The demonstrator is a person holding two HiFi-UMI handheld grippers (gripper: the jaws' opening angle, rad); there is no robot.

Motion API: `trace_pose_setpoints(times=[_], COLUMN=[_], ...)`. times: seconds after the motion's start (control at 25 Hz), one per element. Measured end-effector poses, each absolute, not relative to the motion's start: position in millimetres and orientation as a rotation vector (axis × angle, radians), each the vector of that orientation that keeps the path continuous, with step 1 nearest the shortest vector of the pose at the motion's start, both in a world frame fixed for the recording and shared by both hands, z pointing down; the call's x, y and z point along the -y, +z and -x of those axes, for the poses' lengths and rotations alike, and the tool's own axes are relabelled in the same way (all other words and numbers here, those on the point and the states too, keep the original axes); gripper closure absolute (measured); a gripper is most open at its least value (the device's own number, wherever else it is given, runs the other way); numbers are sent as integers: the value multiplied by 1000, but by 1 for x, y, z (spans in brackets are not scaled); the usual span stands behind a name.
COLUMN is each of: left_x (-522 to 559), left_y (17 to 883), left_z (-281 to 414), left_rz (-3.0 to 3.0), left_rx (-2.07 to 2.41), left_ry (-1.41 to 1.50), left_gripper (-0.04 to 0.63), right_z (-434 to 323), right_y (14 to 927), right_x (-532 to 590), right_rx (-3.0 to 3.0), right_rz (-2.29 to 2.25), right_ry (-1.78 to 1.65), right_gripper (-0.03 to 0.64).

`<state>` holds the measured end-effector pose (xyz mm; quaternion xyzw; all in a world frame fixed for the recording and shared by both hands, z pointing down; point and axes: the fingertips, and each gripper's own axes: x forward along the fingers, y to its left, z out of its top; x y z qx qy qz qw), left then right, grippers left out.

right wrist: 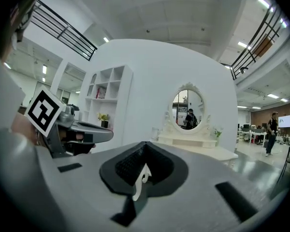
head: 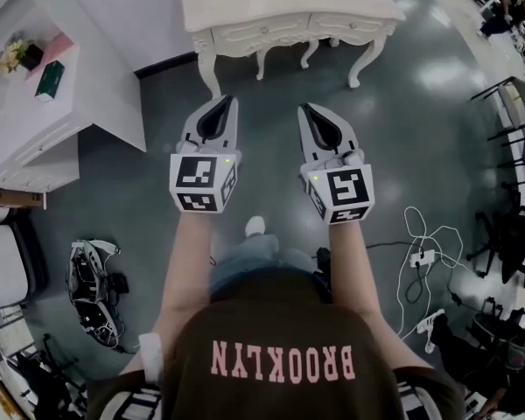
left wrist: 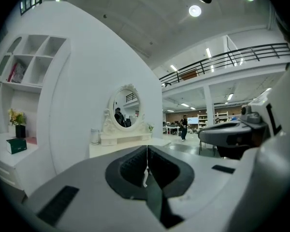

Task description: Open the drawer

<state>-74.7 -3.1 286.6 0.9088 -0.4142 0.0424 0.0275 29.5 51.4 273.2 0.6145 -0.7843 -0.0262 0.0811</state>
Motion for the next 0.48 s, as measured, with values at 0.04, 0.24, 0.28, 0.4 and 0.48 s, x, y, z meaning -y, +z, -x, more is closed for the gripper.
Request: trace_pose_setpoints(times=[0.04,0.24,0.28,0.4,0.48], left_x=[11,40,46,65,78], left_y=[287,294,297,306,310], left_z=[76,86,87,90,88], left_rz=[-2804,-2781,-2772,-2740,-2727], left_rx=[1279,1294,1298,1319,1327], left_ry=[127,124,128,132,137], left_gripper=[590,591,590,589,591], right_z=[-29,-27,-27,-29,-32], right_y=[274,286,289,297,303], right_x=[-43,-8,-1,22,37], right_rx=[2343,2321,2319,2318,2319], right_rz=[-1838,-1827,-1825,-1811,-1800], right_ry=[-72,-25,-15,8,19], right_gripper=[620,620,620,620,620])
